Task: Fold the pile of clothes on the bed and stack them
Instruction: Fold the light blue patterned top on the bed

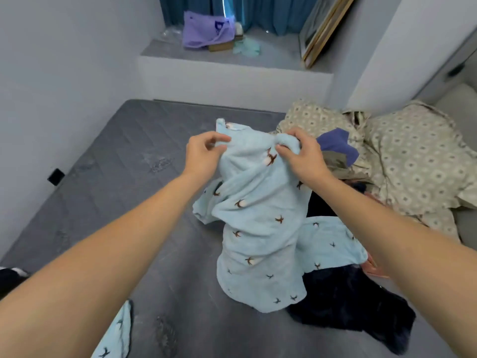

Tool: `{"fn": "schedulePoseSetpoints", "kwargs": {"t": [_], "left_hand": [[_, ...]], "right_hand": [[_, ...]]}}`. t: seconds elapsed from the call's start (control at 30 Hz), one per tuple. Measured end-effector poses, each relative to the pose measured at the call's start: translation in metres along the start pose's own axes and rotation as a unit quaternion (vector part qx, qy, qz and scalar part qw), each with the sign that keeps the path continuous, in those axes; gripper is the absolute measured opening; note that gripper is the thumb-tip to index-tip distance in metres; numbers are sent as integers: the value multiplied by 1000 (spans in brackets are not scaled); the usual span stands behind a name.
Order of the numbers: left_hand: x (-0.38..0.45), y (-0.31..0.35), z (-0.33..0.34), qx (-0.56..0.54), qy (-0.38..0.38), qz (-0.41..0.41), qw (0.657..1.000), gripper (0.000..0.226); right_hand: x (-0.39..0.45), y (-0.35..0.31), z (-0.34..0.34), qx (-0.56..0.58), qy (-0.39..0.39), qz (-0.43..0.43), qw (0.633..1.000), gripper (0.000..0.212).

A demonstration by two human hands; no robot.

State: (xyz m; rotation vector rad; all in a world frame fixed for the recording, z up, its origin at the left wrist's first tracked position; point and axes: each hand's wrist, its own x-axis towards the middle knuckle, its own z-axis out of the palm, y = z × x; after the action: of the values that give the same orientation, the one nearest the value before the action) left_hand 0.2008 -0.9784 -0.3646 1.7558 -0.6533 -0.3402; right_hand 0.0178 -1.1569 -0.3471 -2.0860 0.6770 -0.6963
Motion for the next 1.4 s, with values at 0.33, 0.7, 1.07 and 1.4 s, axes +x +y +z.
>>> {"fn": "schedulePoseSetpoints", "kwargs": {"t": [0.33,0.7,1.07,1.4], "left_hand": [[5,250,-108,-46,-13,113,993,27],[-5,445,-213,-86,58,253,962,23],[-24,426,-254,-49,98,227,968,26],[-28,293,-154,-5,10,128,992,18]], "right_hand": [[22,-242,-145,-12,85,-124,989,8],[52,-442,-231,29,148,-262,953,6],[47,-440,-171,77,103,-230,965,2],[21,-275,-129,47,68,-112,990,4]]}}
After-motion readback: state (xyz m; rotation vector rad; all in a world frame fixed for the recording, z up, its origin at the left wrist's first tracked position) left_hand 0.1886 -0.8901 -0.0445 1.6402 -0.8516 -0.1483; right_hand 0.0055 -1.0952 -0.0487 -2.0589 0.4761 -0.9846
